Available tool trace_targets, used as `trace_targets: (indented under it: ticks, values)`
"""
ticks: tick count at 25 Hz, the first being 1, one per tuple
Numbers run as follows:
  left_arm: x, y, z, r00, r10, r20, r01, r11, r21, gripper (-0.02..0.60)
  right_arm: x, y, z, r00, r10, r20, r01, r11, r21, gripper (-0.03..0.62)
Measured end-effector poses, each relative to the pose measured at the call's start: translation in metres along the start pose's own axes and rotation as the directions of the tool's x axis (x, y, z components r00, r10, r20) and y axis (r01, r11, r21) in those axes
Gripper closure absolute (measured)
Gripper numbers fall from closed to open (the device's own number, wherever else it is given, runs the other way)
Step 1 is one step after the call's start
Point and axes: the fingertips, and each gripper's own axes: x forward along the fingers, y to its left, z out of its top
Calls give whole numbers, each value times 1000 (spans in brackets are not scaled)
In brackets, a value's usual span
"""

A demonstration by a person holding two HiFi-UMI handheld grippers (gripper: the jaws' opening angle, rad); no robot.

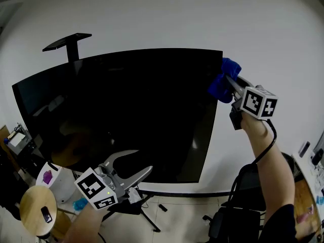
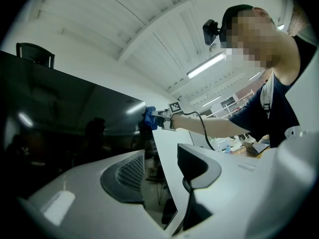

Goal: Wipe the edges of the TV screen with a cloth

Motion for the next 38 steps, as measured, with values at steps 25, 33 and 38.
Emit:
trace_targets:
  ticks: [25, 33, 38]
  values:
    - [-39, -50, -128, 992, 53, -111, -79, 967, -244, 390, -93, 29, -244, 970, 3, -243, 29, 991, 130, 490]
    - [-53, -72, -167, 979, 63, -194, -108, 968, -228, 390, -122, 31, -339, 935, 3, -355, 58, 985, 162, 488]
    - [-61, -76, -186, 970, 79, -230, -136, 960, -245, 390, -136, 35, -390, 909, 3, -417, 73, 983, 166, 488]
